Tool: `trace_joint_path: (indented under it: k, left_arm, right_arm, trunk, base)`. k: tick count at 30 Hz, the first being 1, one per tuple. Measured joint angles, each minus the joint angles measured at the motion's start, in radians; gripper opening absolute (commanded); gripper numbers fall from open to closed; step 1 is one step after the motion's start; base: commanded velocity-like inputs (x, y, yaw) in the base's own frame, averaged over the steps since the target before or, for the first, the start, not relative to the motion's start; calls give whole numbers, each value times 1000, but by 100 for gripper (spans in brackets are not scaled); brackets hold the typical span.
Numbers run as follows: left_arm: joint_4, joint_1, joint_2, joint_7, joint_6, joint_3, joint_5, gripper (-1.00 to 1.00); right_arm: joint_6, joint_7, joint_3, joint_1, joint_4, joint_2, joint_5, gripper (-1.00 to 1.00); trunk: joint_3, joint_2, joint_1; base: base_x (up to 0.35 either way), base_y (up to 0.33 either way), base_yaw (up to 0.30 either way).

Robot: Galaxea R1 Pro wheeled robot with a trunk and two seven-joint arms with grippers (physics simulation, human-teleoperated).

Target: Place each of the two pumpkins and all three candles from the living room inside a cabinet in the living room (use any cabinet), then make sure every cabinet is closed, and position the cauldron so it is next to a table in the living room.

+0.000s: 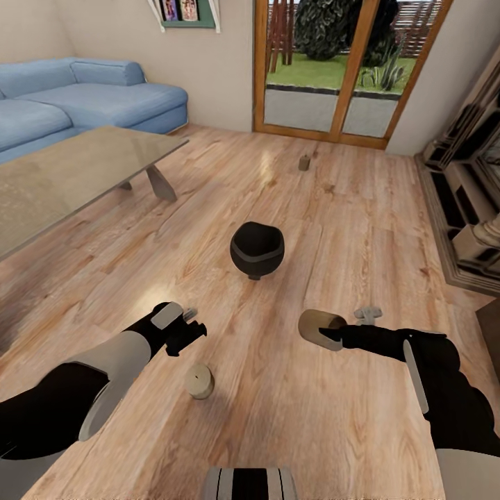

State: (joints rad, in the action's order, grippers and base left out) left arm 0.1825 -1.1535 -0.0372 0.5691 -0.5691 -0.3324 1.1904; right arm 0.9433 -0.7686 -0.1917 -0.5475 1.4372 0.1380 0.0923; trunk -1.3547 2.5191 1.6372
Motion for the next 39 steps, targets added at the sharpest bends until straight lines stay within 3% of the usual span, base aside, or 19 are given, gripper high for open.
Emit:
trace_joint_path:
  k: [4,9,12,23,32,39]
  left_arm:
    - [1,0,0,0,3,-11,-1,100]
    - [27,0,14,-1,57,-110,-1,100]
    - [33,0,42,-4,79,-132,-1,100]
    - [30,0,57,-7,81,-134,3,100]
    - [19,1,42,-12,81,-134,5,100]
    - [18,7,36,-14,81,-134,4,100]
  right_arm:
    - [0,0,0,0,0,0,0,-100]
    - [0,0,0,0,-1,-1,0,-100]
    - [0,0,1,0,-2,-1,0,-100]
    - [0,0,1,0,-2,-2,0,-100]
    - [0,0,0,0,-2,-2,0,-100]
    - [0,0,0,0,-1,0,-1,-100]
  trunk:
    - [-15,1,2]
    - [-35,2,4]
    - [-46,3,5]
    - [-89,5,10]
    - [-124,7,14]
    - [-124,8,14]
  base:
    - [0,0,0]
    - [0,0,0]
    - [0,0,0]
    - [0,0,0]
    - [0,0,0]
    - [0,0,0]
